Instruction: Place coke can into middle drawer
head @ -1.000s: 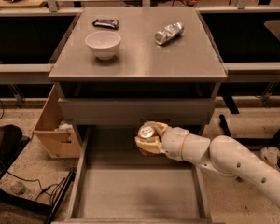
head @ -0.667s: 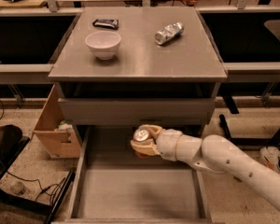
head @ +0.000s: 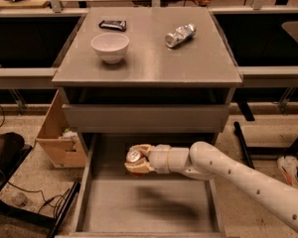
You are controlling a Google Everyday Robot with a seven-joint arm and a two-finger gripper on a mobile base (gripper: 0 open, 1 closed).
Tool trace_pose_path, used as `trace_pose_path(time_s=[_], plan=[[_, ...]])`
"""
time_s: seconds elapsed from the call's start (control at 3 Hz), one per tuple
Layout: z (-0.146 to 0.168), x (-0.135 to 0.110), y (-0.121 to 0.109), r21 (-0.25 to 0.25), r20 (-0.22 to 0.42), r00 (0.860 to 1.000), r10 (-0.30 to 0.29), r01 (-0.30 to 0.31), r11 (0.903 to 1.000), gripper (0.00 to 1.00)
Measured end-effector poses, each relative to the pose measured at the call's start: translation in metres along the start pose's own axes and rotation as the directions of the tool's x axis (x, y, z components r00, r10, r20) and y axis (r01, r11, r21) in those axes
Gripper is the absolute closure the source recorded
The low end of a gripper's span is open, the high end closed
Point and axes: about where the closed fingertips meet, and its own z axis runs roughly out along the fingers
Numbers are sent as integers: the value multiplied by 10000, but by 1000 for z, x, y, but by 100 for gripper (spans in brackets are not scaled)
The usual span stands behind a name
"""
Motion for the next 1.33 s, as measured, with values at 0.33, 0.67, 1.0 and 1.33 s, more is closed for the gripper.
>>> trace_pose_path(time_s=[0.33,0.67,1.0,1.33], plan=[[24,24,17,-627,-24,9999,-98,96,9980,100],[41,37,38,-1043,627,9979,160,-94,9945,100],[56,48,55,-1398,931,9954,231,-99,9901,100],[68,59,65,-1697,930,9956,129,31,9855,100]])
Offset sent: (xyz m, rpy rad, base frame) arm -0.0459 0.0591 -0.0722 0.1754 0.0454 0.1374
